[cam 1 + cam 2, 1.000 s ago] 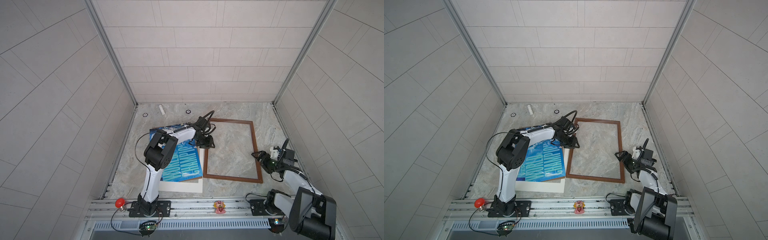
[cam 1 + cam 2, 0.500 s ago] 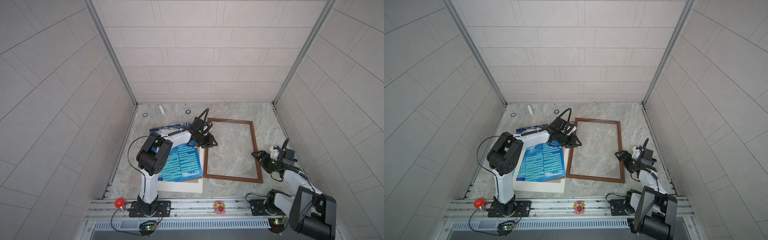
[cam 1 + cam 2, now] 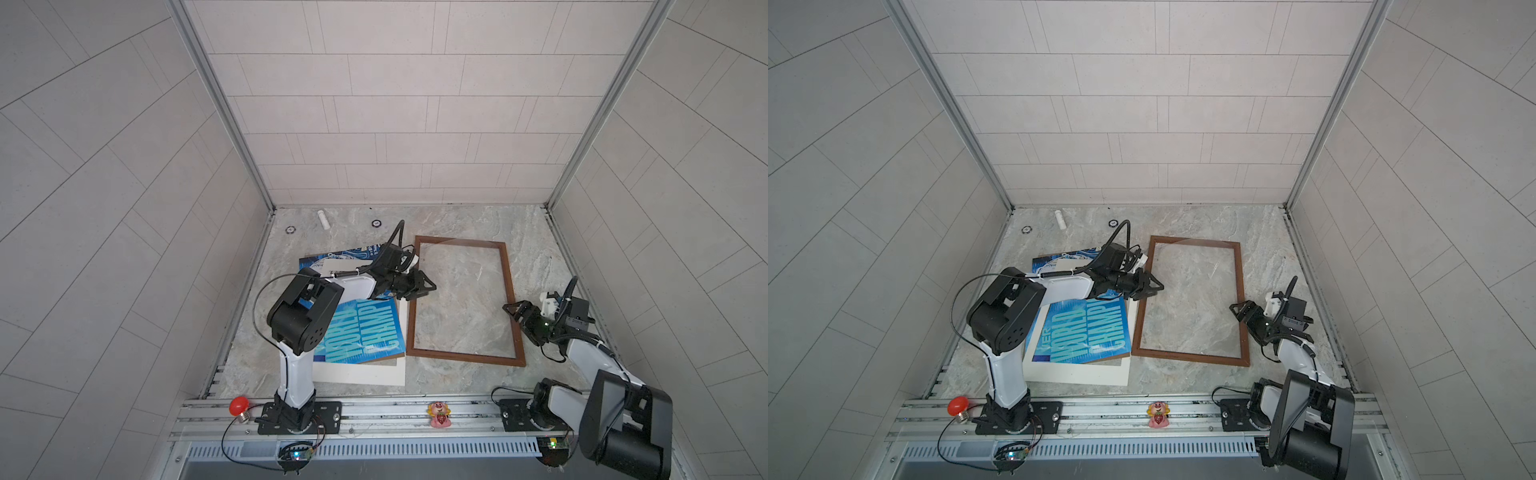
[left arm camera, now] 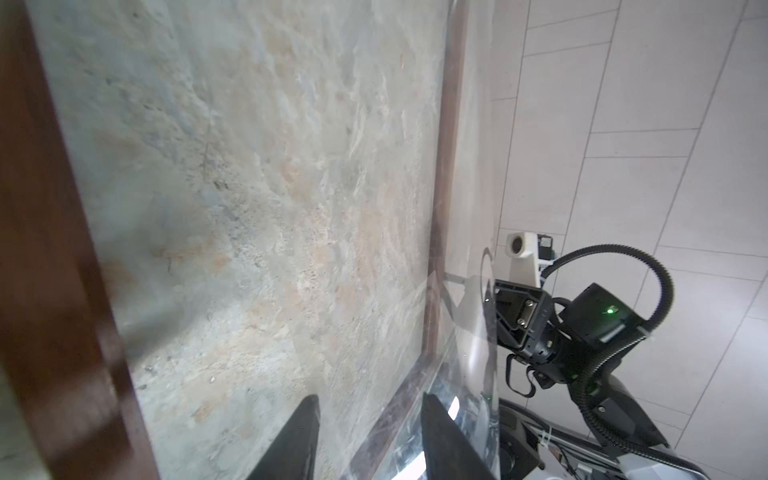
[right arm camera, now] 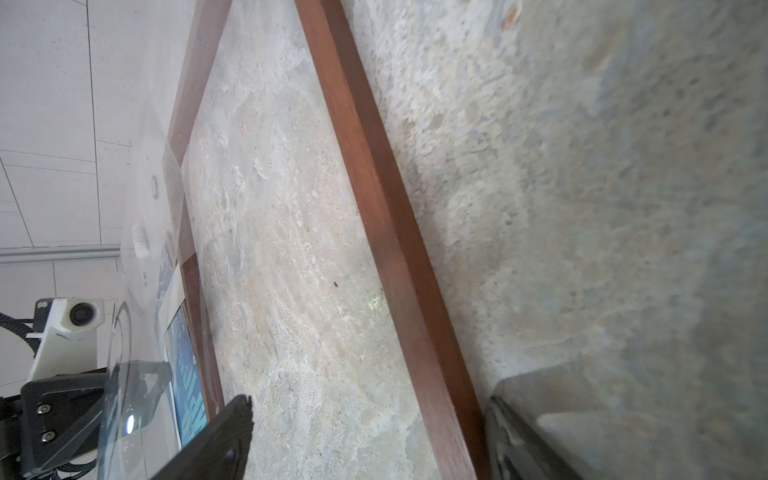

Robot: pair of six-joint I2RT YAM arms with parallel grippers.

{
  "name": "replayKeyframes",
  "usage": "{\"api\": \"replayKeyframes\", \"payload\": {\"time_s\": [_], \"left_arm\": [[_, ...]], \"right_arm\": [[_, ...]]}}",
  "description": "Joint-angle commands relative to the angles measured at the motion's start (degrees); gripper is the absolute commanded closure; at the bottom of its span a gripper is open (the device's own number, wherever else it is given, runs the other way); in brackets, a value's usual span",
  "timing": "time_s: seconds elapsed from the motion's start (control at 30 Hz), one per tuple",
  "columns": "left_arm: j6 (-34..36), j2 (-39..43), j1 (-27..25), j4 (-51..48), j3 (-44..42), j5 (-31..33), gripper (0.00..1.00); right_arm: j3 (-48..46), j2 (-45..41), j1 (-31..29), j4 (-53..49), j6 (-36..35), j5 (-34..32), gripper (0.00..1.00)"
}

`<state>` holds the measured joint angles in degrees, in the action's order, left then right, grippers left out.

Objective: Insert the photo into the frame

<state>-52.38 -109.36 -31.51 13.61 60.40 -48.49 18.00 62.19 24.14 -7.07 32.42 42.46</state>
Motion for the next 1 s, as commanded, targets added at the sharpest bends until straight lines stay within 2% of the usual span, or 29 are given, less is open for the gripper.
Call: {"api": "replayKeyframes", "payload": {"time_s": [0.0,0.1,0.2,0.47,0.7,0.87,0.97], "left_arm": [[-6.93,2.13,0.70,13.02,-2.02,-0.85,0.54],[-13.72,1.14,0.75,23.10,-4.35,-2.26,0.54],[-17.17,0.78,0.94,29.18,-6.12,-2.83,0.53],[-17.34,0.99,1.22,29.38,-5.91,-4.88,0.54],[-12.86,0.50,-0.01,22.09,-3.96,-7.26,0.57],[-7.56,0.46,-1.10,12.42,-0.91,-6.60,0.66],[-0.19,1.89,-1.40,-0.76,2.67,-3.82,0.79]], "right_arm": [[-0.95,1.01,-0.37,-4.35,0.01,-1.65,0.16],[-1.05,0.82,-0.40,-4.49,0.12,-1.73,0.16],[-1.03,0.74,-0.41,-4.55,0.14,-2.06,0.17],[-1.13,1.00,-0.37,-4.30,0.27,-2.29,0.17],[-1.00,1.39,-0.41,-3.81,0.18,-2.01,0.17],[-0.70,2.05,-0.33,-3.90,0.28,-1.35,0.17],[-0.35,1.53,-0.41,-4.34,0.23,-1.06,0.17]]}}
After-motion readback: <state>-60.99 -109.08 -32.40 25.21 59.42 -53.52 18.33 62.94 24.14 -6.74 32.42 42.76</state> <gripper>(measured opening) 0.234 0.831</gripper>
